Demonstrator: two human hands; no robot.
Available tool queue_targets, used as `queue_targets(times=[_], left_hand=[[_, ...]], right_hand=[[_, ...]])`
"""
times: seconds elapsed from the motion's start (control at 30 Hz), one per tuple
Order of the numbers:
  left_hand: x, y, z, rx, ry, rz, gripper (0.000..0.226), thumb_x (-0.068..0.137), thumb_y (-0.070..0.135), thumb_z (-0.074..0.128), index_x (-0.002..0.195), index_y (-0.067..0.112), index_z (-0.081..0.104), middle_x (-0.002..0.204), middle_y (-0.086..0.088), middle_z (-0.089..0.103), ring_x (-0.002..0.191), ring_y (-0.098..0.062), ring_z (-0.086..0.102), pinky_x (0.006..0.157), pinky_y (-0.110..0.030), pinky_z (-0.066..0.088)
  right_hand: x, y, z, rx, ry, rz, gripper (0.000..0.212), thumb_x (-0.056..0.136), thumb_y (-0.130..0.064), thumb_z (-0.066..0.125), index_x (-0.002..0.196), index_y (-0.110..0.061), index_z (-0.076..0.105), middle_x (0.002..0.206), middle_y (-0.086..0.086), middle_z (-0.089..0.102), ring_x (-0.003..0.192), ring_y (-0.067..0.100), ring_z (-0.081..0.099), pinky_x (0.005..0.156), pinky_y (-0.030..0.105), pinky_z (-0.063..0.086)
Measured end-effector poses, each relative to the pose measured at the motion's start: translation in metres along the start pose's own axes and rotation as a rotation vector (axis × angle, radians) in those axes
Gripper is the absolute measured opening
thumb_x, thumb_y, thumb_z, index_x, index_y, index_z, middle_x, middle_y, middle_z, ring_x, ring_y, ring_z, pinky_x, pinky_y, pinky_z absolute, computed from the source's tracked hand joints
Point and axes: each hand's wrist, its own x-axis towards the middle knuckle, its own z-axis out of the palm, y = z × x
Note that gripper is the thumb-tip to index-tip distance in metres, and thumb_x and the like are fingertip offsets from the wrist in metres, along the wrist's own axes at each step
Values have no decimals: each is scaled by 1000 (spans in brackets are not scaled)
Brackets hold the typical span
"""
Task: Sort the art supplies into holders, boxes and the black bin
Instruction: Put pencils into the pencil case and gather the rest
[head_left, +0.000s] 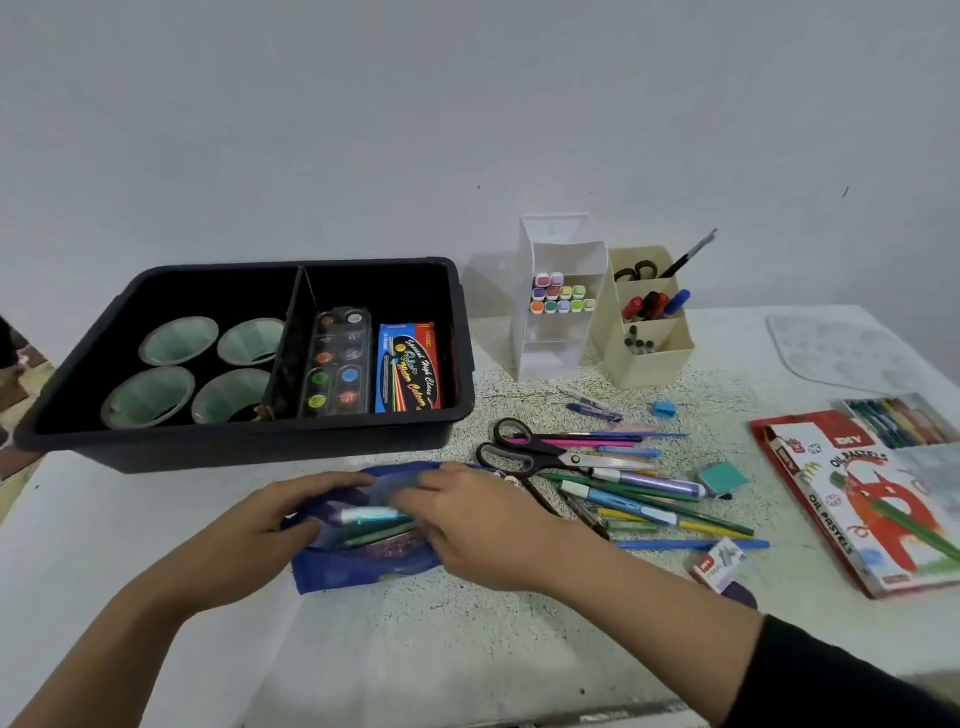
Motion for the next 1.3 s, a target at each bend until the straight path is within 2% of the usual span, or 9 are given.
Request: queue_targets(times=[0.2, 0.3, 0.4, 0.5, 0.67, 0.77, 1.0, 1.13, 1.3], left_hand=[[1, -3, -3, -17, 66, 46, 61, 103, -9, 35, 117, 39, 71, 117, 20, 68, 108, -6, 63, 90, -33, 57], [2, -5, -8, 9, 84, 78, 57, 104, -3, 39, 114, 44, 70, 115, 19, 69, 105, -5, 64, 86, -29, 57], [2, 0, -8, 9, 97, 135, 21, 101, 45, 53, 113, 56, 65, 111, 20, 70, 101, -6, 65, 81, -24, 56], [1, 3, -11, 121, 80, 170, 51, 70, 83, 59, 114, 58, 61, 112, 27, 67, 103, 0, 62, 76, -22, 55], [-1, -9, -16, 212, 289, 262, 24, 78, 31, 86, 93, 44, 71, 100, 24, 69, 91, -4, 64, 72, -14, 49], [-2, -21, -18, 234, 453, 217, 40, 79, 0, 81, 89, 37, 68, 101, 26, 67, 87, -2, 62, 69, -10, 45], [5, -14, -15, 220, 429, 221, 6, 85, 27, 75, 84, 33, 72, 95, 19, 65, 84, -6, 60, 66, -16, 45], [10, -8, -6, 131, 456, 194, 20, 88, 40, 61, 75, 31, 73, 85, 14, 63, 76, -8, 60, 62, -14, 40], [15, -6, 1, 366, 656, 262, 13, 84, 26, 77, 77, 27, 66, 71, 9, 61, 69, -11, 57, 63, -22, 44]], right_hand=[[-3, 5, -7, 26, 205, -5, 25, 98, -20, 48, 103, -8, 69, 92, 5, 61, 88, 22, 52, 80, 38, 45], [-15, 21, -5, -97, 250, 52, 35, 97, -50, 54, 97, -20, 72, 104, -7, 58, 105, 14, 46, 89, 35, 37], [-21, 36, 7, -19, 136, 218, 46, 93, -65, 50, 103, -26, 71, 118, -10, 54, 114, 14, 45, 95, 41, 40], [-17, 42, 13, 265, 199, 336, 36, 96, -56, 55, 104, -21, 63, 111, -10, 51, 101, 10, 51, 89, 34, 46], [-16, 43, 15, 421, 392, 312, 15, 96, -31, 66, 102, -18, 62, 109, -9, 49, 101, 5, 52, 90, 23, 45], [-12, 40, 20, 407, 459, 299, 9, 94, -21, 70, 99, -15, 66, 108, -7, 51, 101, 4, 53, 91, 19, 43], [-3, 41, 13, 447, 533, 387, 6, 93, -29, 70, 93, -23, 70, 90, -13, 62, 86, 1, 57, 76, 16, 47], [-25, 75, -8, 329, 679, 525, 13, 97, -24, 65, 84, -21, 66, 79, -10, 63, 75, 3, 58, 68, 27, 50], [-43, 87, -16, 341, 490, 494, 14, 95, -30, 66, 87, -19, 69, 80, -11, 65, 73, 5, 58, 67, 33, 52]])
